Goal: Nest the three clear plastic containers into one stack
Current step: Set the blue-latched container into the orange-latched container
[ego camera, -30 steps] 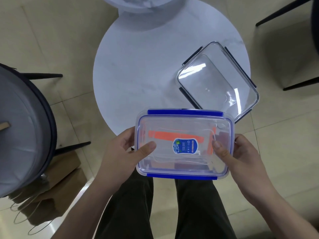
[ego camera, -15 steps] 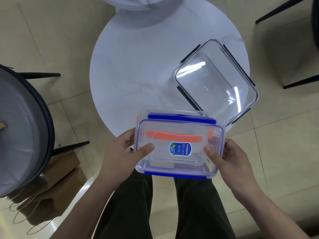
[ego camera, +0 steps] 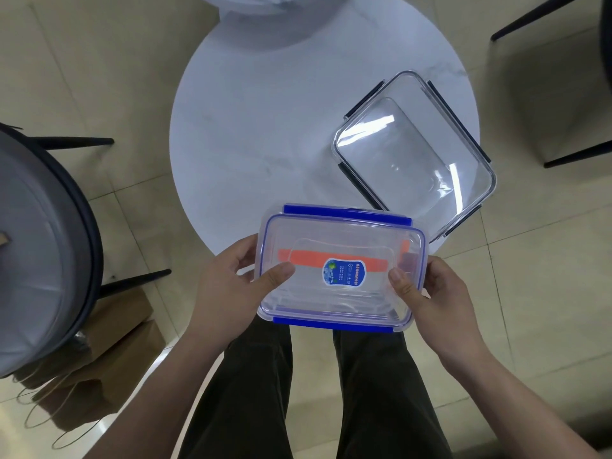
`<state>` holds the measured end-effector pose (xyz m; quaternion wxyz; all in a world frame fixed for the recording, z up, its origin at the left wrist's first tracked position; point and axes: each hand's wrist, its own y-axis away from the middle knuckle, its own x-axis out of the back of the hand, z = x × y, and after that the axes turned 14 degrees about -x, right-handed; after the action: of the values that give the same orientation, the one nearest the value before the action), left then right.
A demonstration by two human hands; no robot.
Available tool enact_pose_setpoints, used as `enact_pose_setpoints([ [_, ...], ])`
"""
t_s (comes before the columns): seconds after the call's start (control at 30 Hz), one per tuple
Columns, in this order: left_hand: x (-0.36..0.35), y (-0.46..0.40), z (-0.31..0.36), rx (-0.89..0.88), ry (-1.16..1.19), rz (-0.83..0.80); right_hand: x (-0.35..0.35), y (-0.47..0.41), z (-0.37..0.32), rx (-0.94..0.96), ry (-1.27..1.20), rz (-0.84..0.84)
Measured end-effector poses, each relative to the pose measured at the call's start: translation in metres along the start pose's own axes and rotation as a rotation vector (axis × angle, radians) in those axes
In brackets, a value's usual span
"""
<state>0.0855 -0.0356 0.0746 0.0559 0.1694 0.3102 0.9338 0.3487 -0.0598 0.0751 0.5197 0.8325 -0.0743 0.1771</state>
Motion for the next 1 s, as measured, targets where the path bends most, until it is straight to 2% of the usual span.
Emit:
enact_pose_setpoints([
  [0.7, 0.0, -0.005, 0.003, 0.013, -0.065, 0.003, -0.003, -0.003, -0.002, -0.013, -0.008, -0.007],
  [0.87, 0.001, -0.003, 0.0, 0.015, -0.002, 0.053, 0.004, -0.007, 0.0, -0.034, -0.024, 0.006],
  [1.0, 0.005, -0.002, -0.003, 0.105, 0.138, 0.065, 0.018, -0.011, 0.011, -0.067, -0.096, -0.037],
])
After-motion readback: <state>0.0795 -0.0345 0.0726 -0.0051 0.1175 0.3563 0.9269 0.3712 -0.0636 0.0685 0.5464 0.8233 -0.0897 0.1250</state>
